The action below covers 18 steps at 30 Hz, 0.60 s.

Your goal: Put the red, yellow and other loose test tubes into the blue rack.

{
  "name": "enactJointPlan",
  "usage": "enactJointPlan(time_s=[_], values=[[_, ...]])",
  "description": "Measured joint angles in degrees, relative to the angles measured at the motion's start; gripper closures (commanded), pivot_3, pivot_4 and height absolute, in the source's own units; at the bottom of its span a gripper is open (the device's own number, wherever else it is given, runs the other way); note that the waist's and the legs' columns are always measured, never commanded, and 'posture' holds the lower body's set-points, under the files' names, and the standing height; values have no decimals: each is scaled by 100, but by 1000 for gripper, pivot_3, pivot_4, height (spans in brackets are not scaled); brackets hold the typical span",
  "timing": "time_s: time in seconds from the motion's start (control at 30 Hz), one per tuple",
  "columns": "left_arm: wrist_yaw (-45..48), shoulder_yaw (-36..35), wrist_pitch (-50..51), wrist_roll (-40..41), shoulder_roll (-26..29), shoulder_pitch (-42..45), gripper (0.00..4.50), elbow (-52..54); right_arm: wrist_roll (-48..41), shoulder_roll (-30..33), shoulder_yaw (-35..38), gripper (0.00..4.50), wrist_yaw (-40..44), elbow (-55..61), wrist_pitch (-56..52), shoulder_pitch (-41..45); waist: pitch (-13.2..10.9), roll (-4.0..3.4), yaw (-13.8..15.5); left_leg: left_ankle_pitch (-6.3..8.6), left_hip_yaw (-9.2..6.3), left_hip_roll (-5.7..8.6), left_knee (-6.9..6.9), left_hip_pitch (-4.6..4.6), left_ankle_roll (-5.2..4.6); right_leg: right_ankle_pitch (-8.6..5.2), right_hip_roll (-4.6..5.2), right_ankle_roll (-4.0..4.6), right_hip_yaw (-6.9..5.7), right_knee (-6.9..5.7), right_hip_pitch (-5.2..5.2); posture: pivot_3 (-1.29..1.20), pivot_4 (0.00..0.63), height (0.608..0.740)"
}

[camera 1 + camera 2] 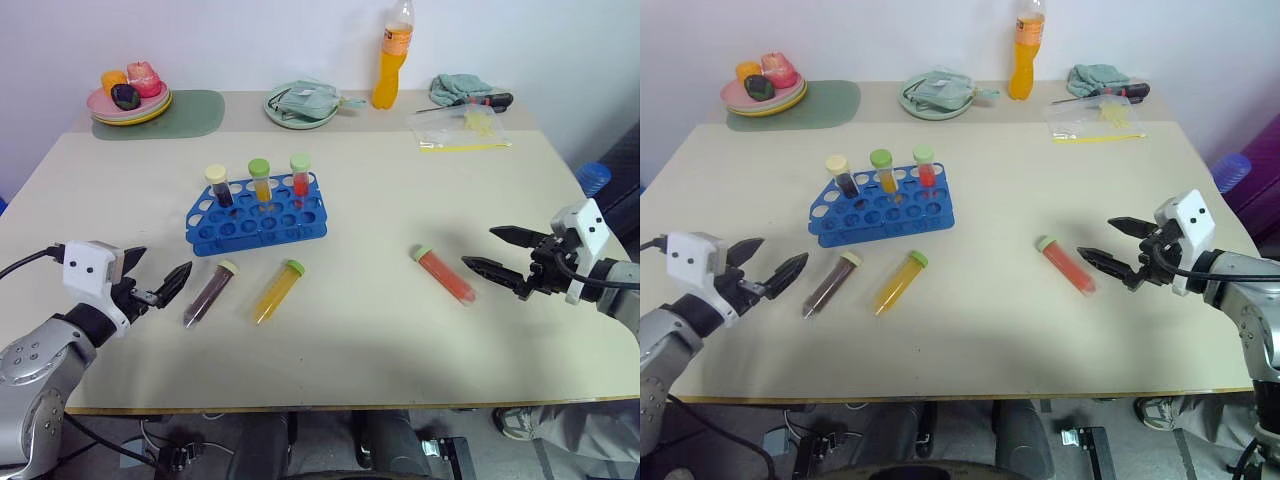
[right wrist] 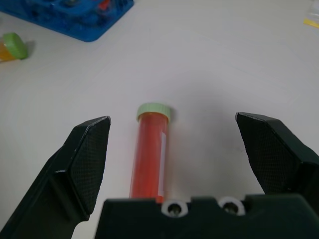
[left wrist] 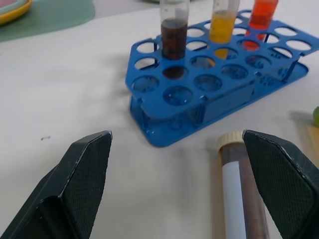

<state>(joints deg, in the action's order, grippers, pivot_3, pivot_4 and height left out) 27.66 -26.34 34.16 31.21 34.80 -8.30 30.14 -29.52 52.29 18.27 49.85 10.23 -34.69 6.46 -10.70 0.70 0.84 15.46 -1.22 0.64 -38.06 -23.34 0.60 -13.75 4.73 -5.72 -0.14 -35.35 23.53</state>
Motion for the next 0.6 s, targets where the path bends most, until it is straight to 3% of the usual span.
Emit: enactJointPlan(time_s=[0.13,0.33,0.5,0.6], values=[[347,571,-24,42,12,375,186,20,-83,0,50,25,-450,602,-544,-68,0,-1,-1,0,0,0,-4,0,0,0,-2,0,0,-9,2,0,150,740],[1481,1945,-75,266,260,1095,186,178,-900,302,180,25,-1350,2214,-2768,214,1,-3,-22,0,0,-2,-5,0,-1,0,-4,1,1,-10,3,0,150,740],[2129,2953,-331,-31,366,1376,186,121,-1198,-669,-543,25,-2551,2656,-5354,1706,3,-3,-57,-1,0,-13,-5,3,-1,3,-19,10,3,-12,5,0,150,740],[2309,3313,-482,-256,355,1419,186,-20,-1195,-901,-1186,25,-3135,2532,-5741,2187,1,-9,-21,-1,0,-7,-5,-7,-1,3,-14,9,2,-11,14,0,150,740]])
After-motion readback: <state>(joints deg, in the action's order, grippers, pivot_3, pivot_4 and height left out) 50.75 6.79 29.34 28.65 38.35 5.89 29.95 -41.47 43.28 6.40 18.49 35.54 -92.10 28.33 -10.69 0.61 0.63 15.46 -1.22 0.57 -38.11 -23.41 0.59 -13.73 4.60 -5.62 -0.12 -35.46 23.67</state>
